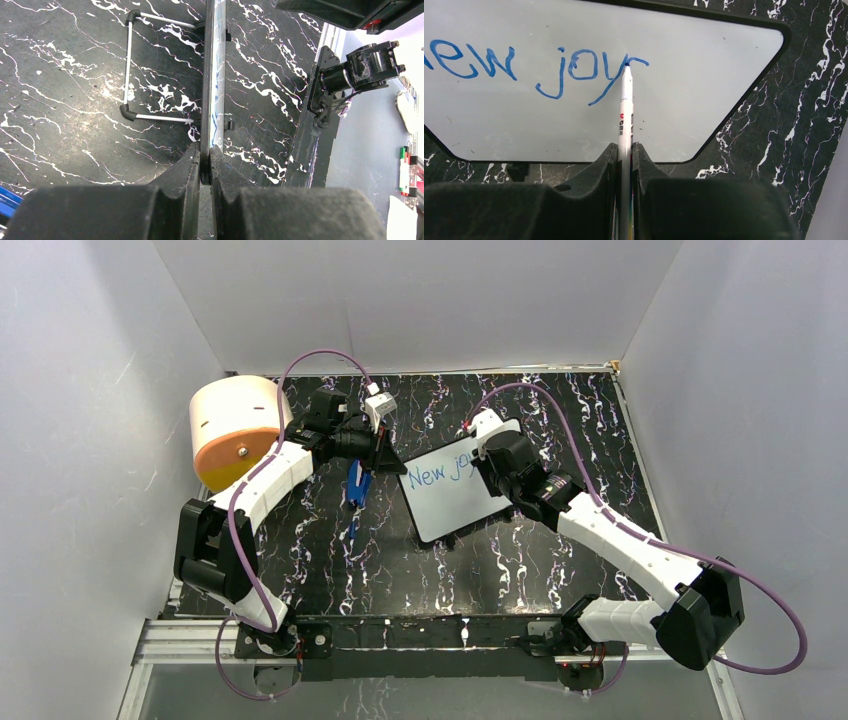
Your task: Write a sentence on the whiteboard
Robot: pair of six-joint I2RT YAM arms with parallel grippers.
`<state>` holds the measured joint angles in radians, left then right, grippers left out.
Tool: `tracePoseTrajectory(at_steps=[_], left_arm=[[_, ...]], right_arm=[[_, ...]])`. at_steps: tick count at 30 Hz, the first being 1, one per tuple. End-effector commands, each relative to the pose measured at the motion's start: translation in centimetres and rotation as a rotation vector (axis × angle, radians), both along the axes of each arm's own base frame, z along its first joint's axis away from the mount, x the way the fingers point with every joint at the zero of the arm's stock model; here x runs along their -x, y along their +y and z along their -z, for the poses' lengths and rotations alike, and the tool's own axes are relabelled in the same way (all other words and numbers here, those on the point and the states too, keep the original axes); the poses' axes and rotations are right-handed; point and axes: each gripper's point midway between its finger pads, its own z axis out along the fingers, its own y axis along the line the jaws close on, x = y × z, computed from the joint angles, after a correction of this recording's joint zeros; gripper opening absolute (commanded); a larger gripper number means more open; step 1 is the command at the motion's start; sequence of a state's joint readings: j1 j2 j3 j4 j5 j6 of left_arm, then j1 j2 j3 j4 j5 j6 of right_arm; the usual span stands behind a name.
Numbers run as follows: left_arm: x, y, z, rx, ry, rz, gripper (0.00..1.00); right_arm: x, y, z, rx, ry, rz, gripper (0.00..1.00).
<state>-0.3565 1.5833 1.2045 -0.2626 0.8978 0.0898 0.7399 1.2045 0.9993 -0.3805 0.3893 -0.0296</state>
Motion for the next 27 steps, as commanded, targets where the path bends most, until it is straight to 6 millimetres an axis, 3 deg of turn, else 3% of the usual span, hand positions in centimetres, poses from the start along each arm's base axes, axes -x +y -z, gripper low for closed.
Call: tracePoseTrajectory(at_steps=[1,15,27], left_arm=[[0.3,0.3,1.1,-0.047,0.011,0.007,0.00],[0.3,0.3,1.2,-0.046,0.011,0.008,0.00],[0.3,0.3,1.1,-0.045,0.011,0.008,0.00]], right_arm=[[-0.2,0.2,-0.8,-0.007,0.002,-0.004,0.00],[0.0,-1.4,0.1,0.050,0.017,0.059,0.00],[1.1,-0.5,0.9,0.021,0.067,-0.001,0.00]])
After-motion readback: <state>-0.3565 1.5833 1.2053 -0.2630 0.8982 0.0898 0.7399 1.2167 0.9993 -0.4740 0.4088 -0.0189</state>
